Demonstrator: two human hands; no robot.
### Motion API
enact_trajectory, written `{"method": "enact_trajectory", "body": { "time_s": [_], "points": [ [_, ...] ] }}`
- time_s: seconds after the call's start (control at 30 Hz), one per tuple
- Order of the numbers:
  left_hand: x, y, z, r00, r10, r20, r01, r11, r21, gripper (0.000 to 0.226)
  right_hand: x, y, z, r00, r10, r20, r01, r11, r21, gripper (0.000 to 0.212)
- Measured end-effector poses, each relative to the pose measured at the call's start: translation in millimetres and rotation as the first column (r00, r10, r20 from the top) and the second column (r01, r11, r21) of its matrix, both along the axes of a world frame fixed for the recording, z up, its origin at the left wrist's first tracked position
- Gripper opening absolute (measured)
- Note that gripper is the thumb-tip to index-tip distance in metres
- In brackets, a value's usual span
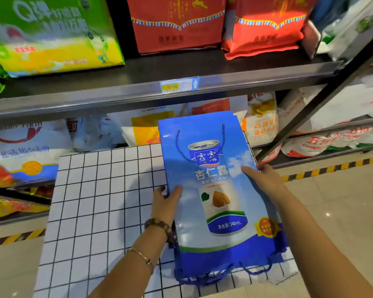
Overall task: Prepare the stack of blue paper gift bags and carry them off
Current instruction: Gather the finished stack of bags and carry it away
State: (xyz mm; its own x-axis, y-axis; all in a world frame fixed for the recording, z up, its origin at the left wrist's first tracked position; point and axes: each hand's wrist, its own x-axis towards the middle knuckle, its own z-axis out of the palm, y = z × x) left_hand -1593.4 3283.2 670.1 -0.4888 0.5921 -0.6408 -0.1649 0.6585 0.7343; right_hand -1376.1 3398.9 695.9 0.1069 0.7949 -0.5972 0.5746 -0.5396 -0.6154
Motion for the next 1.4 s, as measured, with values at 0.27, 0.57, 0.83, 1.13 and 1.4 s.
{"method": "enact_trajectory", "body": {
  "time_s": [0.27,0.57,0.83,1.13,1.4],
  "points": [
    [-7.3,16.6,2.4,0.991,-0.039,0.129,0.056,0.989,-0.135,0.052,11.0,8.4,-14.3,0.979,-0.035,-0.201,-0.022,0.962,-0.273,0.046],
    [-6.9,22.5,3.9,0.982,0.04,0.182,-0.009,0.985,-0.17,0.05,10.4,11.4,-18.3,0.978,0.007,-0.207,-0.072,0.949,-0.307,0.046],
    [-22.2,29.8,-1.0,0.927,-0.002,0.376,0.066,0.985,-0.157,0.084,1.4,12.8,-19.1,0.977,0.004,-0.214,-0.076,0.94,-0.332,0.055],
    [-14.2,15.4,1.1,0.886,0.013,0.463,-0.008,1.0,-0.013,0.028,2.2,4.7,-20.1,0.985,0.03,-0.173,-0.081,0.951,-0.297,0.058],
    [-19.1,-5.7,8.9,0.923,-0.058,0.381,-0.02,0.98,0.196,0.017,-3.4,-8.7,-14.8,0.951,-0.058,-0.304,-0.058,0.932,-0.359,0.056]
  ]
}}
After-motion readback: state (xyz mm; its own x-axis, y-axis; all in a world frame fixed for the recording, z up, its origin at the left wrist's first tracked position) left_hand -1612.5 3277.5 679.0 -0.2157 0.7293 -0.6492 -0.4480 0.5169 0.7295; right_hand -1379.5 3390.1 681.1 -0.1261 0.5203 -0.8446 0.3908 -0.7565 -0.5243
